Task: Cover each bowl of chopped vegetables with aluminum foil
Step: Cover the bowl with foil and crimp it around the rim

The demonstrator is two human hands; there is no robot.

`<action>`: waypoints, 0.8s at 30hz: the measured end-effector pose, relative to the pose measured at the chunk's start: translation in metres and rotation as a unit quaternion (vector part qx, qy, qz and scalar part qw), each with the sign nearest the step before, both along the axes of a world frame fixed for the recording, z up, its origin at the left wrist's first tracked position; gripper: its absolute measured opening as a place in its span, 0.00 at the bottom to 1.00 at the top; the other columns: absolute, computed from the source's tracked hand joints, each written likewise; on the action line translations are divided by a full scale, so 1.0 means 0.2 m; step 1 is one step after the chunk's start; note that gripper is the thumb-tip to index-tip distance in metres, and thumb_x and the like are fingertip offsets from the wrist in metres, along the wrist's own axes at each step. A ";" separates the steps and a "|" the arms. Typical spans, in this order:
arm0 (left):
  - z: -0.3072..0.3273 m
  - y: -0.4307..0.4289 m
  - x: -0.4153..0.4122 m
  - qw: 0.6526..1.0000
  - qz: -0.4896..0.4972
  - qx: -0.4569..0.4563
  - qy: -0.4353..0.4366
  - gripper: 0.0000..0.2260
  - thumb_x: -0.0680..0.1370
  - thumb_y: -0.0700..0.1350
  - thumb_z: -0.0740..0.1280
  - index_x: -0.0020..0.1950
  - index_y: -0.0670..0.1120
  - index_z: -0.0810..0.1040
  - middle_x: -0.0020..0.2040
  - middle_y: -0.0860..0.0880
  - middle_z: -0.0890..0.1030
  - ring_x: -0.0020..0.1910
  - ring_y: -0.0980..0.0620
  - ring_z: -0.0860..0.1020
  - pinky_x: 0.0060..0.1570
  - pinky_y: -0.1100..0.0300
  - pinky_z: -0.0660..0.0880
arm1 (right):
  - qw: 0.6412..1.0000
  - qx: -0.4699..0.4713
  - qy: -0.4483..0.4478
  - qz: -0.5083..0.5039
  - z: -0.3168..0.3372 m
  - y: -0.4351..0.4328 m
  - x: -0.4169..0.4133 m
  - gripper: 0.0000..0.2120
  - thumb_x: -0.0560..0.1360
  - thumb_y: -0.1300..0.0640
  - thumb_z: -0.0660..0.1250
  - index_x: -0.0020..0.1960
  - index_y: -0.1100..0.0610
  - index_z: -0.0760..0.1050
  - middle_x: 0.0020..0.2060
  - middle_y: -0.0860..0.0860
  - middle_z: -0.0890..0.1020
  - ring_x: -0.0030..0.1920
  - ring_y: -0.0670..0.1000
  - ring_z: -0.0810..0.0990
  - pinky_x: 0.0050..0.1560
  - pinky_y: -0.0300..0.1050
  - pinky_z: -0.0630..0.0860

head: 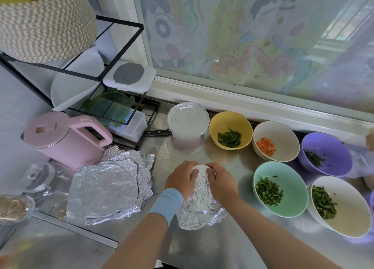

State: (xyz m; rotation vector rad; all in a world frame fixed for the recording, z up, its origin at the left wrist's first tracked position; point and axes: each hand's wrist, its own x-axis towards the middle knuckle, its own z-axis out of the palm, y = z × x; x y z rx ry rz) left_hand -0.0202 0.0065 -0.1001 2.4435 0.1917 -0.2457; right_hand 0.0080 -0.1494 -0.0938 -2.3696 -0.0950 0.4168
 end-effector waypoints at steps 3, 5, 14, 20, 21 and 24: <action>0.03 0.00 0.03 0.999 0.030 -0.042 0.016 0.14 0.82 0.48 0.56 0.65 0.50 0.74 0.67 0.53 0.72 0.66 0.52 0.69 0.65 0.54 0.66 | 1.000 -0.009 -0.005 0.005 0.00 0.00 0.00 0.11 0.82 0.49 0.56 0.58 0.43 0.75 0.48 0.41 0.81 0.46 0.46 0.77 0.47 0.44 0.74; 0.05 0.01 0.01 0.999 0.023 0.021 -0.036 0.15 0.82 0.48 0.58 0.66 0.49 0.75 0.70 0.52 0.68 0.70 0.50 0.64 0.69 0.50 0.63 | 1.000 -0.008 -0.008 0.010 -0.01 0.00 0.00 0.11 0.82 0.49 0.55 0.58 0.44 0.75 0.49 0.42 0.81 0.47 0.46 0.77 0.48 0.45 0.74; 0.09 -0.07 -0.25 0.979 -0.126 0.163 0.005 0.57 0.62 0.78 0.60 0.80 0.46 0.46 0.80 0.48 0.45 0.77 0.47 0.43 0.76 0.47 0.44 | 0.976 -0.103 -0.125 0.146 -0.01 -0.07 -0.04 0.25 0.82 0.54 0.52 0.77 0.57 0.58 0.77 0.56 0.58 0.77 0.56 0.52 0.76 0.54 0.56; 0.08 -0.07 -0.26 0.971 -0.141 0.191 0.005 0.61 0.58 0.80 0.61 0.80 0.48 0.45 0.80 0.50 0.40 0.78 0.49 0.38 0.77 0.48 0.42 | 0.929 -0.138 -0.159 0.304 -0.02 -0.23 -0.16 0.37 0.80 0.36 0.48 0.80 0.56 0.45 0.79 0.52 0.41 0.78 0.50 0.34 0.77 0.47 0.43; 0.08 -0.07 -0.26 0.970 -0.146 0.196 0.008 0.61 0.58 0.80 0.60 0.80 0.48 0.44 0.80 0.50 0.39 0.78 0.49 0.37 0.76 0.47 0.41 | 0.926 -0.142 -0.163 0.310 -0.02 -0.25 -0.16 0.38 0.79 0.35 0.48 0.80 0.56 0.45 0.79 0.52 0.40 0.78 0.50 0.34 0.77 0.48 0.43; 0.07 -0.07 -0.26 0.962 -0.172 0.209 0.022 0.63 0.57 0.80 0.61 0.80 0.49 0.40 0.78 0.48 0.33 0.76 0.49 0.31 0.76 0.46 0.37 | 0.924 -0.134 -0.158 0.323 -0.02 -0.27 -0.16 0.42 0.78 0.31 0.51 0.80 0.55 0.42 0.79 0.52 0.38 0.77 0.50 0.33 0.77 0.47 0.42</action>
